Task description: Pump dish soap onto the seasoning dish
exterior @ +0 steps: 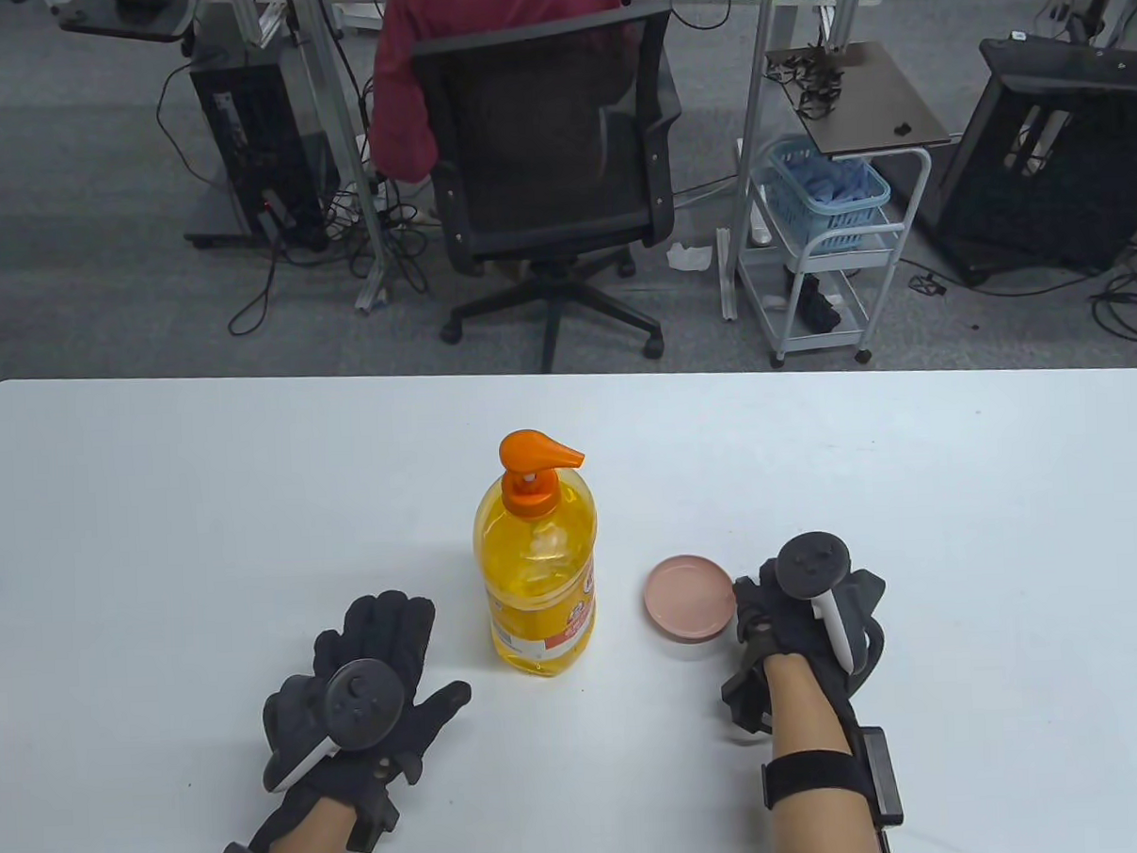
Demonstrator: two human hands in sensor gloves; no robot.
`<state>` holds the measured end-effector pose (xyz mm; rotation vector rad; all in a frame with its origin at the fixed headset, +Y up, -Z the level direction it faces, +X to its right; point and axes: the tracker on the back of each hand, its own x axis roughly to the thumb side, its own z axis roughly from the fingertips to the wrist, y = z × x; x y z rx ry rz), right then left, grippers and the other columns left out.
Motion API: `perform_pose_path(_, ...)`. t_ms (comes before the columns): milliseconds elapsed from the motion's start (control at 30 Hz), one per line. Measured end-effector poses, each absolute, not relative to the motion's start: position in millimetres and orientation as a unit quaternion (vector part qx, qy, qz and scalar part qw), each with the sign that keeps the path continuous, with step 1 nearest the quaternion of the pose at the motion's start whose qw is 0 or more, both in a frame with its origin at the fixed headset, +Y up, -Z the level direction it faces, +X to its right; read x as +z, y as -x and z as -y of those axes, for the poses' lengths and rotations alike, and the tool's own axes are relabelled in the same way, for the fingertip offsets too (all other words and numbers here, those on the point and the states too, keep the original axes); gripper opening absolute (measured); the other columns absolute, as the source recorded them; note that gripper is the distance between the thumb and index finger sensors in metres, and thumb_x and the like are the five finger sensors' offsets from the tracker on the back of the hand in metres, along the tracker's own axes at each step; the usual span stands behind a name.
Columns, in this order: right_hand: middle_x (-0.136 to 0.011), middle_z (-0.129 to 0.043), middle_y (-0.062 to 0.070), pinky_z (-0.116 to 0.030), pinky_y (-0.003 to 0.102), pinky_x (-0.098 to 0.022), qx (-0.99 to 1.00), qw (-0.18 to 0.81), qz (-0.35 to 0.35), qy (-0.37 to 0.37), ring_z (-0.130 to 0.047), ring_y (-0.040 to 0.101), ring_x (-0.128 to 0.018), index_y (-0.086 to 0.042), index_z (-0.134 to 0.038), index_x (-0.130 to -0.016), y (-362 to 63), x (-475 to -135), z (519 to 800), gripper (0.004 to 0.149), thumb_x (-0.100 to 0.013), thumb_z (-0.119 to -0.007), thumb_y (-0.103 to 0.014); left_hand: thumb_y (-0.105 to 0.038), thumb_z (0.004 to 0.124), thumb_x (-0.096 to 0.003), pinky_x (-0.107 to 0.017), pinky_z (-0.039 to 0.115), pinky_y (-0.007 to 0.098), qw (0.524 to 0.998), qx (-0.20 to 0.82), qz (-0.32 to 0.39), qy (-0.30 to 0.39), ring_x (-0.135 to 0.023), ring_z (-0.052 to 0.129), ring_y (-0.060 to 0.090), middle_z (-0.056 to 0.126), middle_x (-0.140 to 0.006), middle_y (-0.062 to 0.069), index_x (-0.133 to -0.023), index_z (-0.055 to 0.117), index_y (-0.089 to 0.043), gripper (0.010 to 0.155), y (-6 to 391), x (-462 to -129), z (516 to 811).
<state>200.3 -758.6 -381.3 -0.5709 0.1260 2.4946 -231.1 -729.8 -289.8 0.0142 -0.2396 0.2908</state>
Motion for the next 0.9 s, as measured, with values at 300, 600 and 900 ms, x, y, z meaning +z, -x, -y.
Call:
perform_pose_path(300, -0.062, -0.096, 0.027, -0.088, 0.042, -0.021, 0.92, 0.292, -0.094, 0.242, -0.096, 0.033, -0.034, 0.006, -0.084, -0.088, -190.5, -394.9, 766.0, 0.05, -0.051, -0.087, -0.027, -0.072, 0.063, -0.0412, -0.074, 0.029, 0.072, 0.983, 0.145, 0.116, 0.008, -0.114, 0.025, 0.039, 0.028, -0.122, 0.007, -0.111, 0.029, -0.028, 0.089, 231.7, -293.5, 734.1)
perform_pose_path(600, -0.058, -0.096, 0.027, -0.089, 0.039, -0.017, 0.929, 0.264, -0.09, 0.243, -0.097, 0.029, -0.029, 0.008, -0.084, -0.085, -181.9, -398.6, 765.9, 0.047, -0.05, -0.088, -0.023, -0.072, 0.063, -0.0412, -0.074, 0.029, 0.072, 0.983, 0.144, 0.115, 0.013, -0.113, 0.025, 0.039, 0.028, -0.122, 0.007, -0.111, 0.03, -0.028, 0.089, 230.5, -294.4, 735.2)
perform_pose_path(900, -0.055, -0.097, 0.026, -0.088, 0.039, -0.016, 0.93, 0.295, -0.062, 0.21, -0.095, 0.026, -0.027, 0.01, -0.084, -0.082, -183.5, -387.9, 756.6, 0.048, -0.05, -0.088, -0.024, -0.07, 0.065, -0.0424, -0.076, 0.032, 0.07, 0.975, 0.18, 0.13, -0.028, -0.114, 0.028, 0.039, 0.031, -0.122, 0.006, -0.111, 0.034, -0.028, 0.086, 237.1, -293.5, 711.7)
